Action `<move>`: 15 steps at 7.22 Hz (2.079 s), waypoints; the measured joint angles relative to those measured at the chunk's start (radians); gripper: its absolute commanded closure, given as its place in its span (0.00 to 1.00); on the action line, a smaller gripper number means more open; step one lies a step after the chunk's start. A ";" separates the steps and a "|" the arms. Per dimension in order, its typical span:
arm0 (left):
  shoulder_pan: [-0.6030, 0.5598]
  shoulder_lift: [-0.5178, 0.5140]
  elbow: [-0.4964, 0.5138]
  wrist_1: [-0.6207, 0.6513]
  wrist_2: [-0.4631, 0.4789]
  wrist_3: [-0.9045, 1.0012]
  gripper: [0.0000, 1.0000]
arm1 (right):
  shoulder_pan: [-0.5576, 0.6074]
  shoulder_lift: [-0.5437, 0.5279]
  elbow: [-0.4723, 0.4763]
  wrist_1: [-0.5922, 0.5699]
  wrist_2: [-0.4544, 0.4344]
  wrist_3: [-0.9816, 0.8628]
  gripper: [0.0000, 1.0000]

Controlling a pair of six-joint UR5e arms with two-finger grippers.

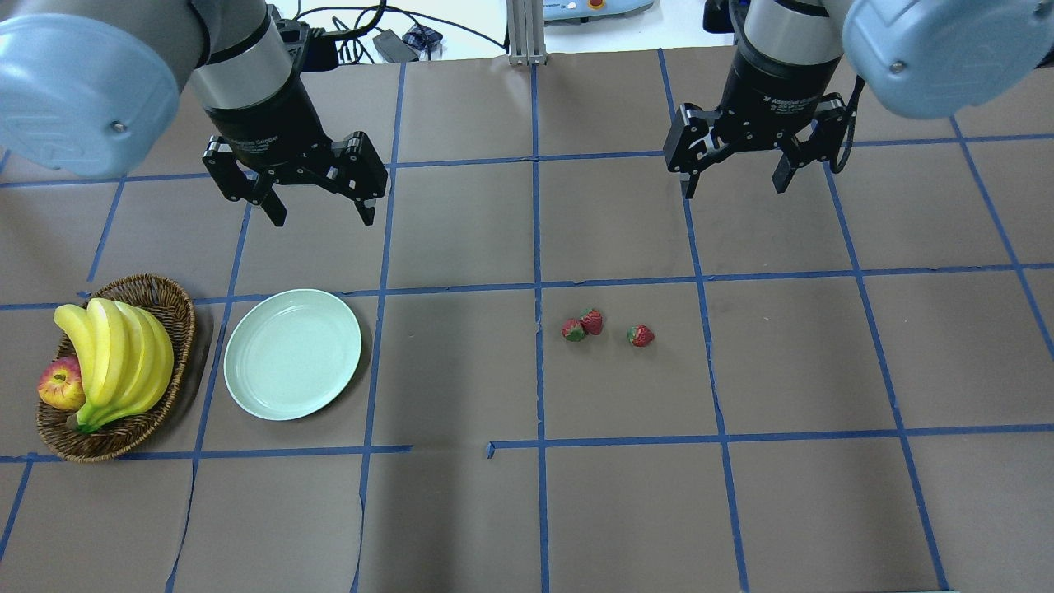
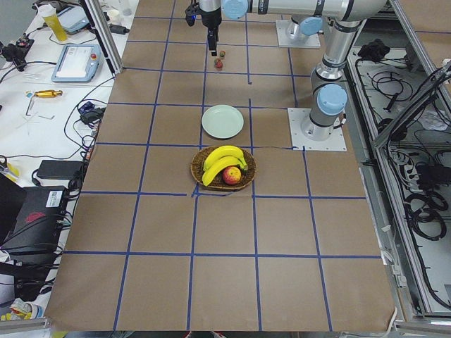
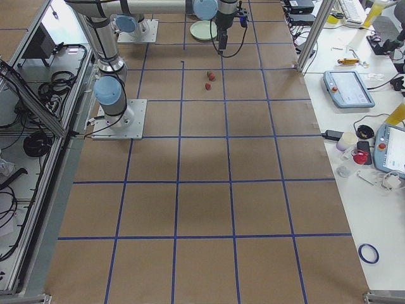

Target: Collect all strawberries into plate

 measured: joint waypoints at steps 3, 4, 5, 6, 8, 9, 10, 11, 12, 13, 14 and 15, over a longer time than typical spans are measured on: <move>0.015 -0.002 -0.006 0.002 -0.001 0.009 0.00 | 0.003 0.000 0.002 0.002 -0.002 0.001 0.00; 0.016 -0.005 -0.007 0.006 0.001 0.009 0.00 | 0.004 0.003 0.002 0.004 -0.001 0.001 0.00; 0.017 -0.008 -0.009 0.016 0.001 0.009 0.00 | 0.005 0.005 0.003 0.006 0.001 0.001 0.00; 0.014 -0.008 -0.011 0.024 -0.001 0.007 0.00 | 0.007 0.005 0.004 0.006 0.002 0.000 0.00; 0.015 -0.009 -0.010 0.029 -0.005 0.006 0.00 | 0.014 0.007 0.015 0.007 0.007 -0.001 0.00; 0.015 -0.009 -0.011 0.029 -0.005 0.003 0.00 | 0.024 0.013 0.030 0.003 0.013 -0.001 0.00; 0.015 -0.009 -0.014 0.030 -0.001 0.002 0.00 | 0.036 0.029 0.046 -0.007 0.015 0.000 0.00; 0.016 -0.011 -0.015 0.030 0.005 0.003 0.00 | 0.044 0.054 0.063 -0.032 0.016 -0.003 0.00; 0.022 -0.014 -0.014 0.031 0.005 0.007 0.00 | 0.046 0.080 0.085 -0.075 0.017 -0.007 0.00; 0.032 -0.016 -0.014 0.031 0.001 0.013 0.00 | 0.047 0.104 0.124 -0.134 0.017 -0.007 0.00; 0.038 -0.020 -0.015 0.031 -0.002 0.016 0.00 | 0.048 0.119 0.176 -0.208 0.018 -0.005 0.00; 0.041 -0.023 -0.018 0.031 -0.002 0.018 0.00 | 0.048 0.132 0.236 -0.290 0.019 -0.006 0.05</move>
